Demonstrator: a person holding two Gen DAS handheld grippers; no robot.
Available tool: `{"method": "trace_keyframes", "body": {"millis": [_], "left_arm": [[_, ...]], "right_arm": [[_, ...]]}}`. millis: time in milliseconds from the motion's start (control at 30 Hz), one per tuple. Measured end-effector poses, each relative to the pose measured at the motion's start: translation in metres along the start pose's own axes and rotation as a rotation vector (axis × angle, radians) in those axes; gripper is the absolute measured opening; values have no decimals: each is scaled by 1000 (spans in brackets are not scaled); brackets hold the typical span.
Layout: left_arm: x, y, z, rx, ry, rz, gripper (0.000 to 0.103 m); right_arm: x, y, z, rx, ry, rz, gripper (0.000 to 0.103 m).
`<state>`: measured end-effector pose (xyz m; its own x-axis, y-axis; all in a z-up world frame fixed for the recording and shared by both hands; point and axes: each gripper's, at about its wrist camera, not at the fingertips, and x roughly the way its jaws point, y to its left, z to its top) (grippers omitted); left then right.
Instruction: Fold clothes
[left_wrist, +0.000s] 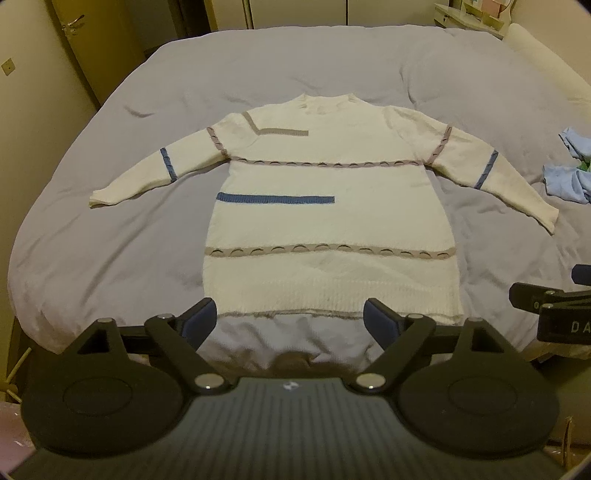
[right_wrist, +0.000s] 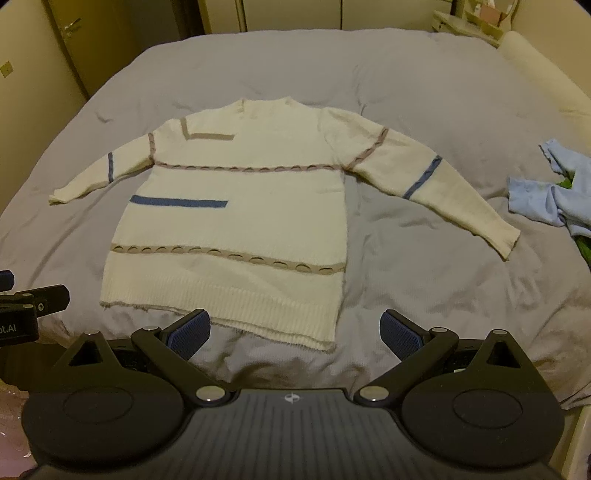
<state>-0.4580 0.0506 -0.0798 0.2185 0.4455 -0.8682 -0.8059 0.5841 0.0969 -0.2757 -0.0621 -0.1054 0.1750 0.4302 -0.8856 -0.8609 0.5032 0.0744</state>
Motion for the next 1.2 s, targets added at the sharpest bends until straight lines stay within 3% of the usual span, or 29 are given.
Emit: {"method": "trace_keyframes", "body": {"millis": [400,767,933,1200], "left_arm": [[30,12,25,-22,38,-6,86],[104,44,75,-46,127,-39,86],[149,73,105,-71,163,-51,86],[223,159,121,-224,187,-95,88]], "right_arm": [[34,6,32,13,47,-11,101],[103,33,87,45,151,-48,101],[150,56,120,77,192,-75,101],[235,81,150,157,289,-135,101]]}}
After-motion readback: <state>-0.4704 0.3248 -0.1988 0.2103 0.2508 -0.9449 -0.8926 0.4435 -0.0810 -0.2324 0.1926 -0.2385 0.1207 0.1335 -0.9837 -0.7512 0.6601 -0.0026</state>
